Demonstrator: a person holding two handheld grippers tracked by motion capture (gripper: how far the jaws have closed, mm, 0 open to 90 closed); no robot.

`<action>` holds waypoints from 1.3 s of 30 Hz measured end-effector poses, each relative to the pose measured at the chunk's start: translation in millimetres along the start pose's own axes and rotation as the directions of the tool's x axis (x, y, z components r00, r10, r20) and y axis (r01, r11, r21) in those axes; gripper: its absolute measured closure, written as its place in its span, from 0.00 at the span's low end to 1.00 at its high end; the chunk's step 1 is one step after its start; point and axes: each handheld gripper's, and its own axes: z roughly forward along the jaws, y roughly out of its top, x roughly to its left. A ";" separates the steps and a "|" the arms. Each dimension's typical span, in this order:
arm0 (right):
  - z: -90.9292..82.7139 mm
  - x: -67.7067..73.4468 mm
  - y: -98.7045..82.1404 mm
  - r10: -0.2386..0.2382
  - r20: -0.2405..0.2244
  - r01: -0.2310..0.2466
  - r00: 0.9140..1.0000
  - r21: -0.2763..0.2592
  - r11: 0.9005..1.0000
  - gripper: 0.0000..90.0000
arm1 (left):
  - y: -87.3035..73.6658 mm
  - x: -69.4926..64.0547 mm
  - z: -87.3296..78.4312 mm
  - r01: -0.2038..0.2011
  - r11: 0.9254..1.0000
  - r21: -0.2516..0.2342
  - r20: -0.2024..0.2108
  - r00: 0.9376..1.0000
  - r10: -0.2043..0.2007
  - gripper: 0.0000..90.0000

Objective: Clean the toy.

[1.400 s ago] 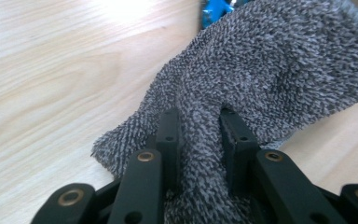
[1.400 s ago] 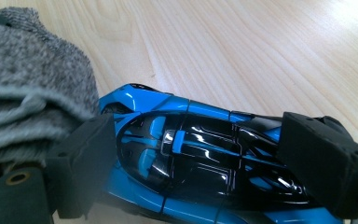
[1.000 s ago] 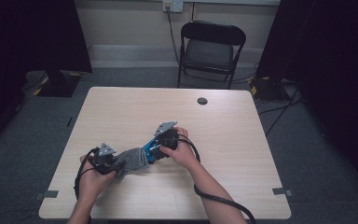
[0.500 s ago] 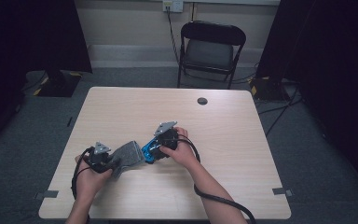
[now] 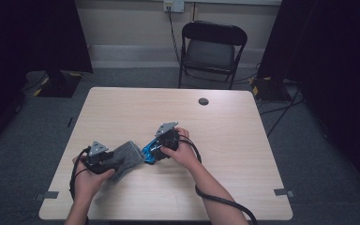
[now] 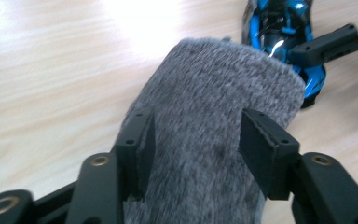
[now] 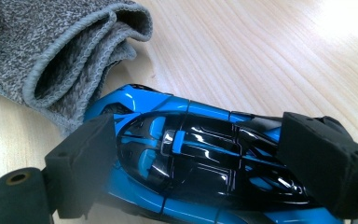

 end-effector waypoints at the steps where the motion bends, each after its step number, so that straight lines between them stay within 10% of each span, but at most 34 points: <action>1: 0.0 -0.1 -0.1 0.000 0.000 0.000 1.000 0.000 1.000 0.13 | -1.3 0.6 3.2 0.002 1.000 0.014 -0.003 1.000 -0.002 0.51; 13: -0.2 0.4 -0.2 0.002 0.001 -0.002 1.000 0.000 1.000 0.13 | -0.2 -6.4 9.5 0.028 0.995 0.097 0.061 0.998 -0.034 0.84; 18: -0.2 0.0 -0.4 0.004 0.000 -0.004 1.000 -0.003 1.000 0.13 | 10.6 -30.3 -10.0 -0.024 0.997 0.070 0.201 0.980 0.009 0.84; 27: -0.2 -0.2 -0.4 0.001 0.000 -0.001 1.000 -0.002 1.000 0.13 | 7.7 -64.8 5.2 -0.130 0.983 0.127 0.298 0.951 0.087 0.84; 32: -0.1 -0.5 -0.2 -0.002 -0.002 0.002 1.000 -0.001 1.000 0.13 | 8.5 -84.2 13.9 -0.185 0.973 0.138 0.361 0.924 0.124 0.84; 39: -0.1 -0.5 -0.2 -0.002 -0.003 0.002 1.000 -0.001 1.000 0.13 | 8.4 -80.3 23.2 -0.165 0.972 0.164 0.323 0.940 0.105 0.84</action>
